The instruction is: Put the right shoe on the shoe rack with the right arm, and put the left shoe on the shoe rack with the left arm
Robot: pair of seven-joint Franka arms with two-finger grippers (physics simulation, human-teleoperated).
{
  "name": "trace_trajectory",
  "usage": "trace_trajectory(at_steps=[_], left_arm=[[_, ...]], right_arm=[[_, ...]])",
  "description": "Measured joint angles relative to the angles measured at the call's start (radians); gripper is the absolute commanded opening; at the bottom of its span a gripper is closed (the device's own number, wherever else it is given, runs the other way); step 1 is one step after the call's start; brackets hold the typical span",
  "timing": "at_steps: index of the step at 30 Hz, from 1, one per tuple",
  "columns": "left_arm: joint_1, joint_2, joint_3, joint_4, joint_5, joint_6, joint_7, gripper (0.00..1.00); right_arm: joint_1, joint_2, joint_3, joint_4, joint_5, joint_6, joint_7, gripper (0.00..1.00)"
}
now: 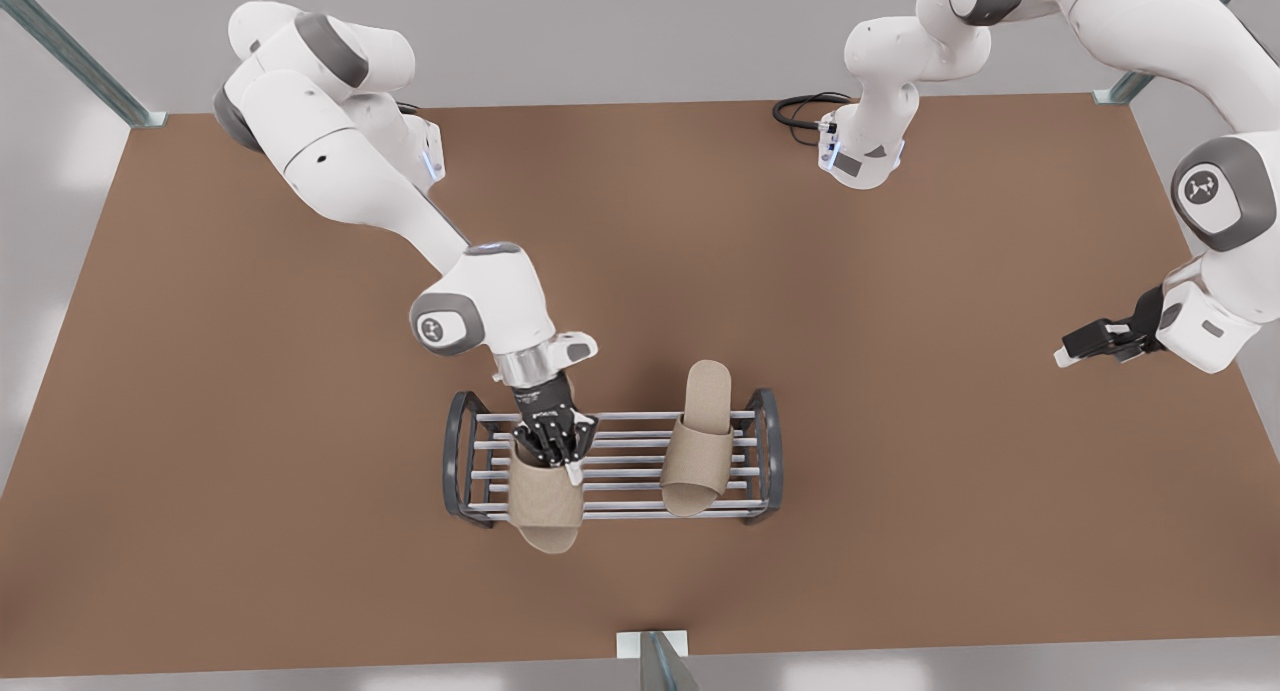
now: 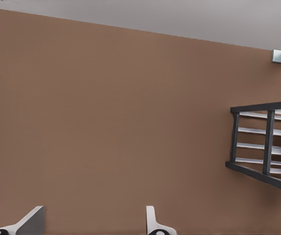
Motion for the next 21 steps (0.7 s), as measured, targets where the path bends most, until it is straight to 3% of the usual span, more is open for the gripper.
trace_trajectory(at_steps=[8,21], left_arm=[[0.003,0.014,0.000,0.000,0.000,0.000,0.058,1.00],[0.000,0.029,0.000,0.000,0.000,0.002,0.112,1.00]], right_arm=[[0.003,0.014,-0.019,-0.028,0.000,0.128,0.095,0.21],[-0.004,-0.065,-0.020,-0.148,0.001,0.170,0.182,0.21]])
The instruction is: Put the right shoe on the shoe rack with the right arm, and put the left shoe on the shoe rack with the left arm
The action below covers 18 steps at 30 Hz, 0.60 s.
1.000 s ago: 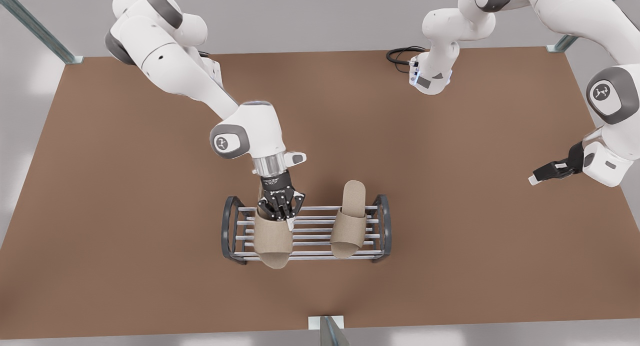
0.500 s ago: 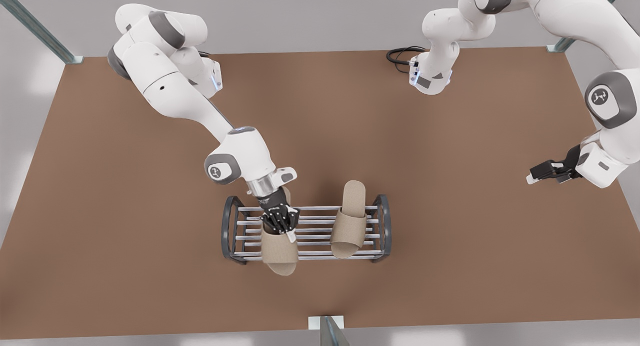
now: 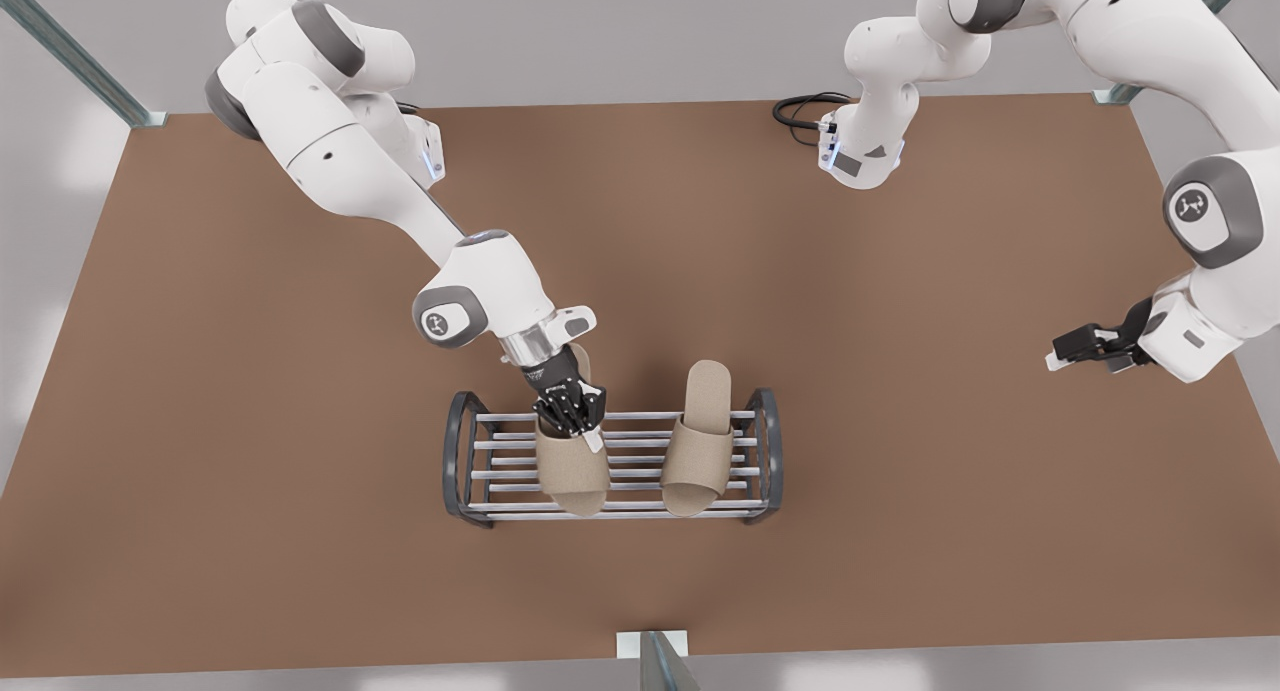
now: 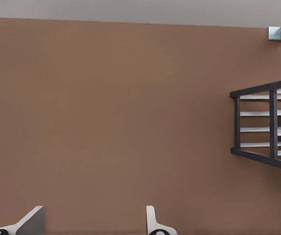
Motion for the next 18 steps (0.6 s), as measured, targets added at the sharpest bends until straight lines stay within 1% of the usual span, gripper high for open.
trace_trajectory(at_steps=[9,10,11,12,14,15,18], left_arm=[[-0.009,0.028,-0.002,0.000,0.000,0.007,0.020,1.00],[-0.009,0.028,-0.002,0.000,0.000,0.007,0.022,1.00],[-0.009,0.028,-0.002,0.000,0.000,0.007,0.024,1.00],[-0.008,0.028,-0.001,0.000,0.000,0.007,0.025,1.00],[-0.009,0.028,-0.002,-0.001,0.000,0.007,0.028,1.00],[-0.009,0.028,-0.002,-0.001,0.001,0.007,0.030,1.00],[-0.009,0.028,-0.002,-0.001,0.001,0.004,0.034,1.00]], right_arm=[[-0.004,0.041,-0.002,-0.012,-0.002,0.010,0.033,0.21],[-0.004,0.043,-0.003,-0.012,-0.003,0.012,0.036,0.39],[-0.004,0.045,-0.004,-0.015,-0.002,0.015,0.038,0.63],[-0.007,0.044,-0.005,-0.023,-0.002,0.021,0.040,0.69],[-0.015,0.042,-0.006,-0.037,-0.001,0.034,0.044,0.78],[-0.017,0.041,-0.005,-0.043,-0.001,0.038,0.046,0.84],[-0.023,0.037,-0.004,-0.065,0.000,0.047,0.052,0.87]])
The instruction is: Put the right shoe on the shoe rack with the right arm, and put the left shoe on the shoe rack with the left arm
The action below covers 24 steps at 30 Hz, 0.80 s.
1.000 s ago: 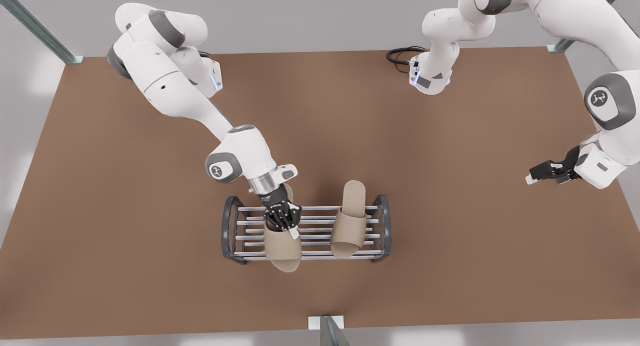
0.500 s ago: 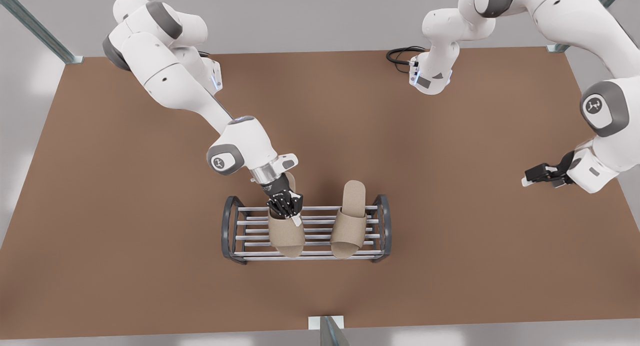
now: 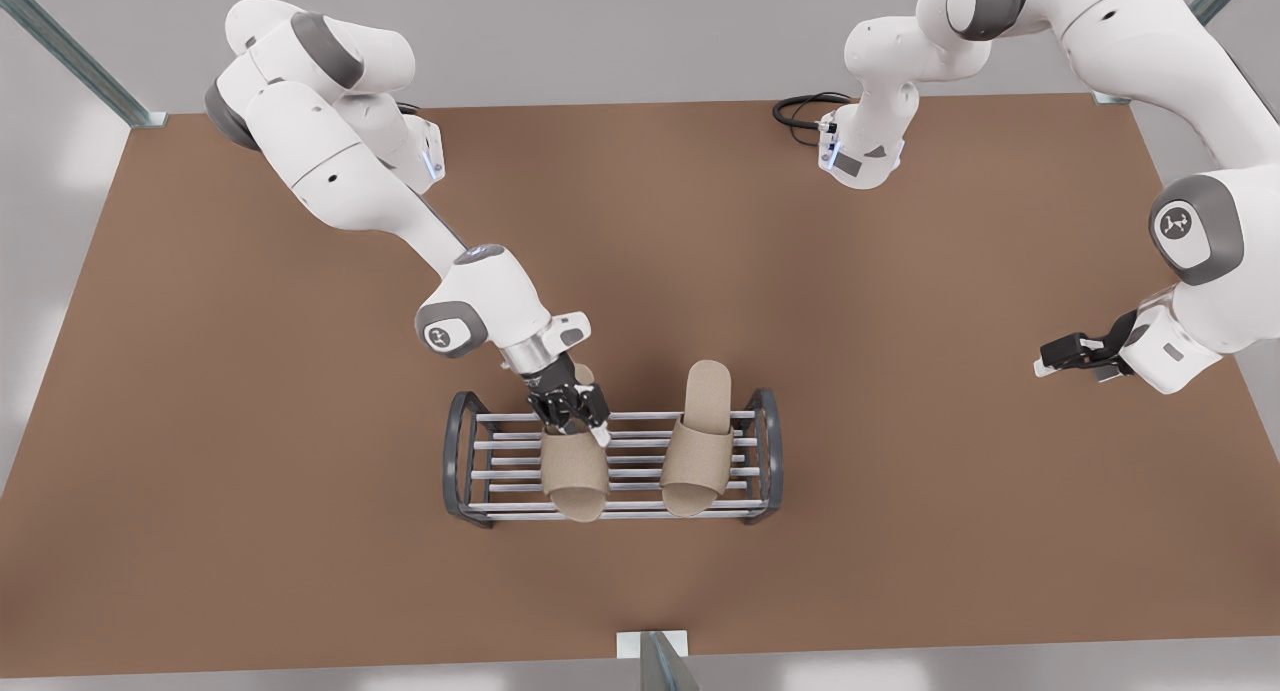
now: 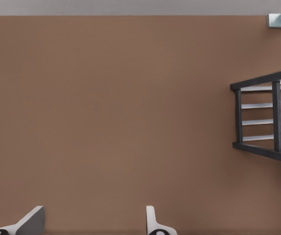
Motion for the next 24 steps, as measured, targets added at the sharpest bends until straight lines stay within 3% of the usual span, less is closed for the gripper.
trace_trajectory(at_steps=[18,20,22,24], left_arm=[[0.000,-0.001,0.000,0.000,0.000,-0.016,0.014,1.00],[0.000,-0.002,0.000,0.000,0.000,-0.017,0.015,1.00],[0.000,-0.002,0.000,0.000,0.000,-0.018,0.015,1.00],[0.000,-0.002,-0.001,0.001,0.001,-0.018,0.016,1.00]], right_arm=[[-0.010,-0.054,0.003,-0.057,0.010,0.012,0.025,0.91],[-0.024,-0.103,0.010,-0.097,0.014,0.015,0.028,0.92],[-0.031,-0.211,0.024,-0.162,0.043,0.019,0.032,1.00],[-0.074,-0.347,0.110,-0.211,0.086,0.026,0.062,1.00]])
